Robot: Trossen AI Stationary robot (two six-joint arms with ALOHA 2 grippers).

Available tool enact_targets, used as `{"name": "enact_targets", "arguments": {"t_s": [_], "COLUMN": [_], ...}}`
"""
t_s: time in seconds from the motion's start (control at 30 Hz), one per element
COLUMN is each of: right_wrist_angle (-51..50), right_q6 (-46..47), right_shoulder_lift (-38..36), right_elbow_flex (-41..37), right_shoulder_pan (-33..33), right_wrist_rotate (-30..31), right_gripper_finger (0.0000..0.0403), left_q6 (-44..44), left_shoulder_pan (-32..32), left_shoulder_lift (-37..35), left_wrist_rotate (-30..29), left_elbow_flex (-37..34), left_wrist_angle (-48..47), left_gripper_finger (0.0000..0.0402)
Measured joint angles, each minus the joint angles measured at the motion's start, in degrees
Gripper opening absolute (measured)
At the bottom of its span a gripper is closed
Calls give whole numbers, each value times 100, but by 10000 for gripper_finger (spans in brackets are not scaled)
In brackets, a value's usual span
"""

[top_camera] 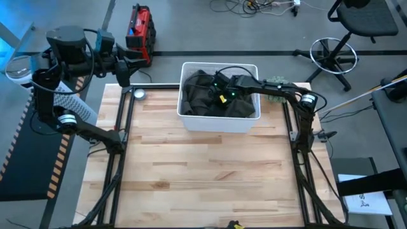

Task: Sort clothes
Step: Put the black jacket into the white bin, then return to Home Position

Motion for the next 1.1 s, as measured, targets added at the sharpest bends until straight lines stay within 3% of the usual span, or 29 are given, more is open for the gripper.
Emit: {"name": "enact_targets", "arguments": {"t_s": [0.27, 0.4, 0.53, 0.63, 0.73, 0.9, 1.1], "right_wrist_angle": [-90, -64, -48, -43, -26, 146, 1469], "right_q6": [-189, -300, -344, -504, -796, -1119, -1078], "right_shoulder_lift": [-711, -1187, -1693, -2078, -2470, -3204, -4483], "right_elbow_flex": [511, 654, 680, 677, 621, 115, -1509], "right_shoulder_pan": [-11, -11, -9, 1, 77, 283, 669], "right_wrist_rotate": [241, 353, 348, 326, 320, 283, -67], "right_gripper_finger": [0, 0, 0, 0, 0, 0, 0], "left_q6": [252, 661, 968, 1205, 1428, 1666, 1635], "left_shoulder_pan": [-16, -86, -214, -303, -415, -847, -1233], "left_shoulder_lift": [74, 185, 279, 325, 333, 323, 187], "left_wrist_rotate": [17, 24, 77, 541, 1064, 1228, 1206], "left_elbow_flex": [2, 2, 2, -2, -2, -138, -913], "left_wrist_angle": [-49, -31, 197, 529, 793, 954, 1355], "left_gripper_finger": [174, 133, 65, 13, 10, 1, 0]}}
